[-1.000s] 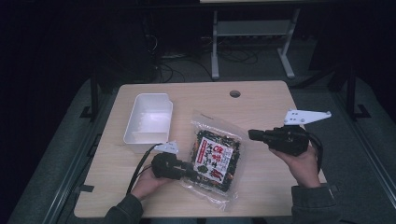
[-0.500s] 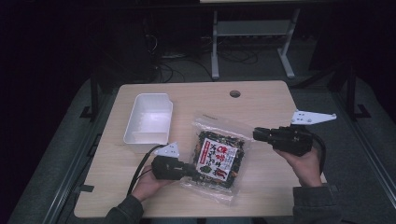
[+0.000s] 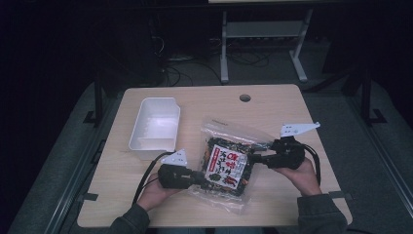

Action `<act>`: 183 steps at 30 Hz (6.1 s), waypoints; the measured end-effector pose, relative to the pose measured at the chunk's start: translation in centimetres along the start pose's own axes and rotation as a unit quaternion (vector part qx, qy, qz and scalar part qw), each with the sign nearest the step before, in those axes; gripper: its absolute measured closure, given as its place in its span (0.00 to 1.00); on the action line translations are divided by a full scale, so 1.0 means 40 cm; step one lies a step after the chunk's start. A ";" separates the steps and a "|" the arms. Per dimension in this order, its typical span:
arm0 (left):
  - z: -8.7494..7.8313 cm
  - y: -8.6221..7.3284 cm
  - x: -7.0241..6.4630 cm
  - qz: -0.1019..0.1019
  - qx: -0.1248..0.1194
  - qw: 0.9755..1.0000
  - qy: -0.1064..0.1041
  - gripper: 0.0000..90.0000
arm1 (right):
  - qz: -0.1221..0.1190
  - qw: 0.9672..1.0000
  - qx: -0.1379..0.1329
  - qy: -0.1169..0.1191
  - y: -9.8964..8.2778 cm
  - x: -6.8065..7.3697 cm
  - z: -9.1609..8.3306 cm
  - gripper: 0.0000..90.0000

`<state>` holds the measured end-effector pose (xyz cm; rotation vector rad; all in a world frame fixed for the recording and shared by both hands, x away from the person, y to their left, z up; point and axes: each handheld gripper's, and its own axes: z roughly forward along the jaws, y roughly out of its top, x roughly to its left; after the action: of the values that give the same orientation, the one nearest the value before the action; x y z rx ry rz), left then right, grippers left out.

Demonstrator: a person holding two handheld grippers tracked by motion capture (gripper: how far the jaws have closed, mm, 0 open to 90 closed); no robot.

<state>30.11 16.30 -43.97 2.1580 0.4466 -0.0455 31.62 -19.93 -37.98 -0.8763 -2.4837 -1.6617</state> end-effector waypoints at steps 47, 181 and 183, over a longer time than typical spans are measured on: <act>-0.087 -0.034 -0.047 0.030 0.017 0.995 0.092 0.53 | -0.007 0.994 -0.094 -0.056 0.125 0.088 -0.061 0.85; -0.191 -0.138 -0.020 0.002 0.076 0.983 0.170 0.25 | -0.053 0.958 -0.026 -0.280 0.373 0.062 0.697 0.78; -0.191 -0.138 -0.020 0.002 0.076 0.983 0.169 0.24 | -0.053 0.957 -0.030 -0.283 0.366 0.064 0.700 0.78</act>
<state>26.51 25.04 -43.63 2.3245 0.6503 0.3029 44.07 9.21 -36.85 -1.4250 -2.8837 -1.7147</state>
